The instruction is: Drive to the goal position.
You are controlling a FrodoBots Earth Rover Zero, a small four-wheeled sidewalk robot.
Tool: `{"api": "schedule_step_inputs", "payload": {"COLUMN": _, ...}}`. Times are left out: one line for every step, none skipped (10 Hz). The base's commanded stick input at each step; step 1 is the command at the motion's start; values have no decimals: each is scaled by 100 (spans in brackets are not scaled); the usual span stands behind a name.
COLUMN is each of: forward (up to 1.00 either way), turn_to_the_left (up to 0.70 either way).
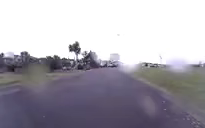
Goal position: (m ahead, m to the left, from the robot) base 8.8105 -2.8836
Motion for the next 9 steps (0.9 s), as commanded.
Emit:
{"api": "schedule_step_inputs", "payload": {"forward": 100, "turn_to_the_left": 0}}
{"api": "schedule_step_inputs", "payload": {"forward": 100, "turn_to_the_left": 0}}
{"api": "schedule_step_inputs", "payload": {"forward": 100, "turn_to_the_left": 0}}
{"api": "schedule_step_inputs", "payload": {"forward": 100, "turn_to_the_left": 0}}
{"api": "schedule_step_inputs", "payload": {"forward": 100, "turn_to_the_left": 0}}
{"api": "schedule_step_inputs", "payload": {"forward": 100, "turn_to_the_left": 0}}
{"api": "schedule_step_inputs", "payload": {"forward": 100, "turn_to_the_left": 0}}
{"api": "schedule_step_inputs", "payload": {"forward": 100, "turn_to_the_left": 0}}
{"api": "schedule_step_inputs", "payload": {"forward": 100, "turn_to_the_left": 0}}
